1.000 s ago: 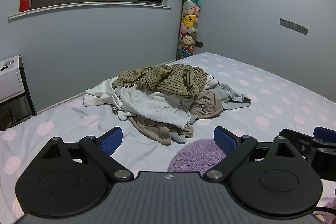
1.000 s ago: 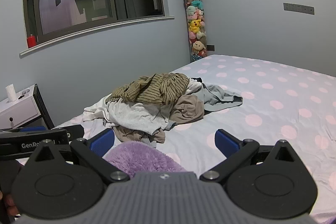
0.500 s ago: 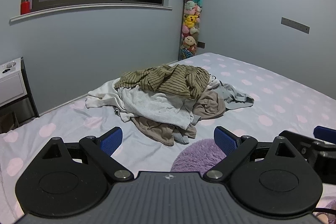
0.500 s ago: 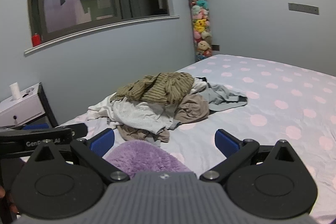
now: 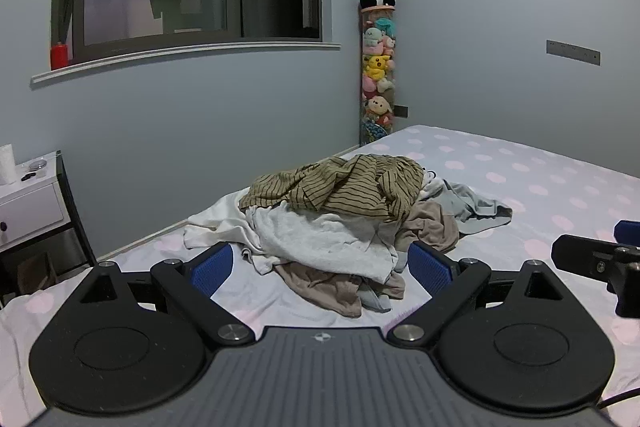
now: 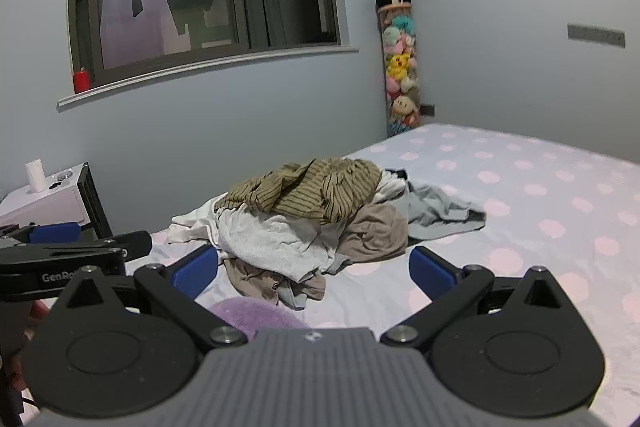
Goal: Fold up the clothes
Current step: 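Move both tools down toward the olive striped pants on the pile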
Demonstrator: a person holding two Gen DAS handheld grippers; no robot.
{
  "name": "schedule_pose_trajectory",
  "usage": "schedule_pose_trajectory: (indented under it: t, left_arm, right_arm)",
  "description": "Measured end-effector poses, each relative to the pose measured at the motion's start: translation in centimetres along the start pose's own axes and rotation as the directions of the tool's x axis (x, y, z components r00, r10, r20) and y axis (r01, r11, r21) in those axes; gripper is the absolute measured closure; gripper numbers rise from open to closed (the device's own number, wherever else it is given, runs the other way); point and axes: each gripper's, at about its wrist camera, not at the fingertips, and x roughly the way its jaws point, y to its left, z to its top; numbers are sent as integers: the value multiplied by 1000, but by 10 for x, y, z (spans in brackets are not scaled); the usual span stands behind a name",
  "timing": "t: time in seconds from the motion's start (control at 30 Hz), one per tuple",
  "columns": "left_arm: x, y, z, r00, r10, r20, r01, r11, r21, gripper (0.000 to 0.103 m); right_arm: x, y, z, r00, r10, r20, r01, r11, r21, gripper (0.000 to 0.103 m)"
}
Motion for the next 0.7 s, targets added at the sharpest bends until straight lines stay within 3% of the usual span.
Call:
schedule_pose_trajectory:
  t: [0.13,0.27,0.47,0.57,0.6,0.7]
  left_arm:
    - [29,0,6,999,3,-54,-3,1000,16,7]
    - [68,3,19,992,-49,-118,52,998,22,8]
    - [146,5,43,966,-110,-235,127,990,54,14]
    - [192,10,53,959,-119,-257,130,991,24,23]
    - [207,10,56,957,-127,-261,137,990,21,24]
    - [251,5,64,959,-114,-260,136,988,67,26]
  right_arm:
    - [32,-13,7,999,24,-42,-25,1000,-14,1]
    - [72,-27,21,994,60,-86,-60,998,2,1]
    - [145,-39,48,986,110,-122,-115,993,-33,2]
    - [186,-42,58,982,131,-139,-137,990,-34,13]
    - [201,-44,60,980,133,-150,-139,990,-35,21]
    - [248,-47,64,974,134,-181,-142,989,-30,30]
